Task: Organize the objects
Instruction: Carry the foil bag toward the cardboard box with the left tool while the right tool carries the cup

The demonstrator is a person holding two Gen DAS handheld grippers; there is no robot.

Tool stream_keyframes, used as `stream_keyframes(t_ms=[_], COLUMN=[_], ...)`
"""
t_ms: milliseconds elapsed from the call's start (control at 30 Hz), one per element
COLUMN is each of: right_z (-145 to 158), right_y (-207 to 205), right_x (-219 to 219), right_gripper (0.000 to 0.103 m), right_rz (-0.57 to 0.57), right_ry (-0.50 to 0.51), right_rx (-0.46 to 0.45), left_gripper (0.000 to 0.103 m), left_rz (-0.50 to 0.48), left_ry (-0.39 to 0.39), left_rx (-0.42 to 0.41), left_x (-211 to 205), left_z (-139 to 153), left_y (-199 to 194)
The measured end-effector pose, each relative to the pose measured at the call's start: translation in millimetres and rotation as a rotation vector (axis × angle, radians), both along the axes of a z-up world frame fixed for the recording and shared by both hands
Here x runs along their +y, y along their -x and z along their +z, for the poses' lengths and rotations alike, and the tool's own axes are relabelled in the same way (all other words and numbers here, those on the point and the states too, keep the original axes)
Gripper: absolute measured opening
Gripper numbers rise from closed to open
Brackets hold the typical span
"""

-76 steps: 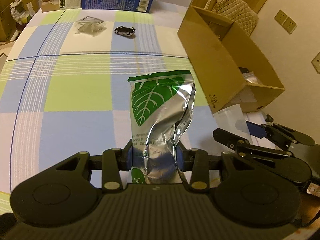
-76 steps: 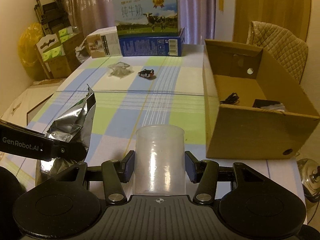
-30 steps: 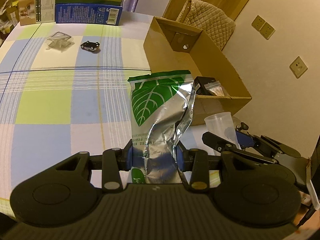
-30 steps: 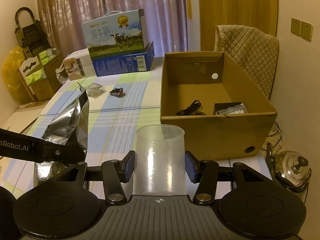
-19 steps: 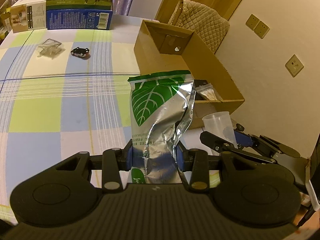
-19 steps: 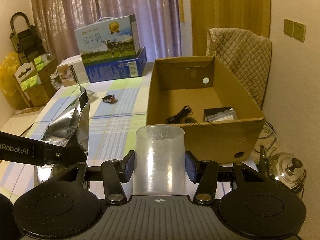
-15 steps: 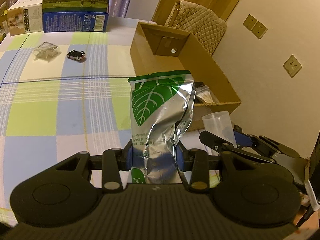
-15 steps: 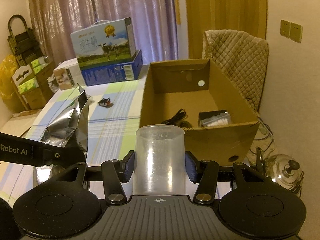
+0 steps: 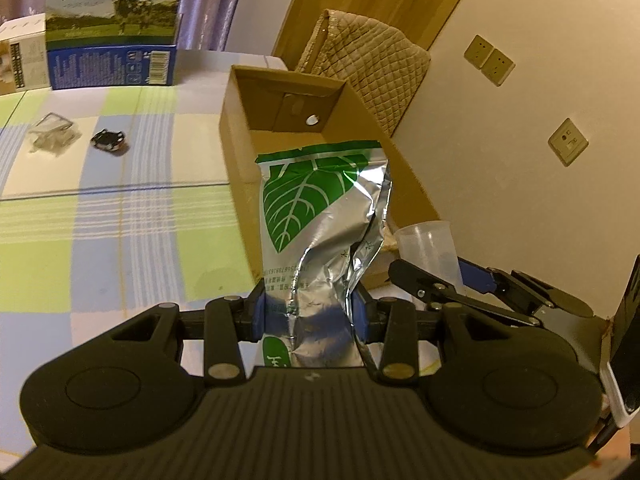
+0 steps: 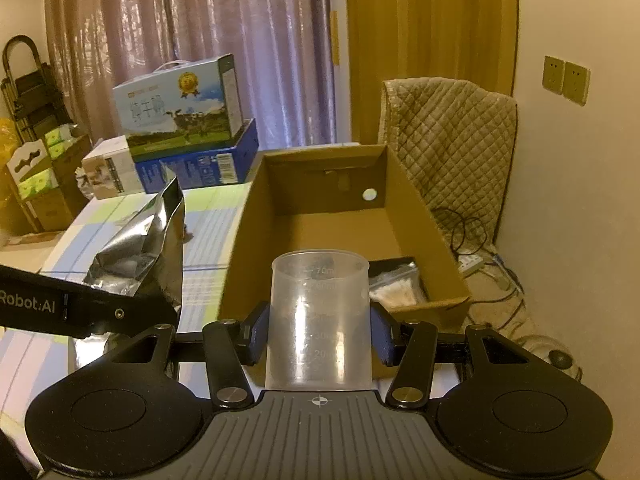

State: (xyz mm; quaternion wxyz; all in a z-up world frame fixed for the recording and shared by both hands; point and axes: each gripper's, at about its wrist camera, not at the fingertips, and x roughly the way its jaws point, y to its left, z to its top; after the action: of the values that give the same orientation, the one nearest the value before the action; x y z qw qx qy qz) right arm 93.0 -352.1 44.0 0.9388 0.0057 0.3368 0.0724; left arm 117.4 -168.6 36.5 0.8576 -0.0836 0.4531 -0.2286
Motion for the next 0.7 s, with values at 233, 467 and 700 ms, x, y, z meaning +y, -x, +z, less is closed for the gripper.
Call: stream_keyframes(t_ms=[233, 467, 700], right_z=[5, 9, 9], right_y=[-17, -38, -67], right_x=[-18, -31, -39], right_gripper=[0.049, 0.049, 0.049], right_rz=[-0.002, -0.005, 0.003], right_ry=[0.016, 0.015, 0.009], right_rx=[-0.009, -0.018, -0.015], left_gripper=[0.035, 0.035, 0.035], left_rz=[-0.009, -0.004, 0.011], left_ry=[0.006, 0.002, -0.010], left_rx=[-0.013, -0.025, -0.031], left_x=[-26, -41, -52], left_z=[9, 17, 19], left_y=[-19, -40, -68])
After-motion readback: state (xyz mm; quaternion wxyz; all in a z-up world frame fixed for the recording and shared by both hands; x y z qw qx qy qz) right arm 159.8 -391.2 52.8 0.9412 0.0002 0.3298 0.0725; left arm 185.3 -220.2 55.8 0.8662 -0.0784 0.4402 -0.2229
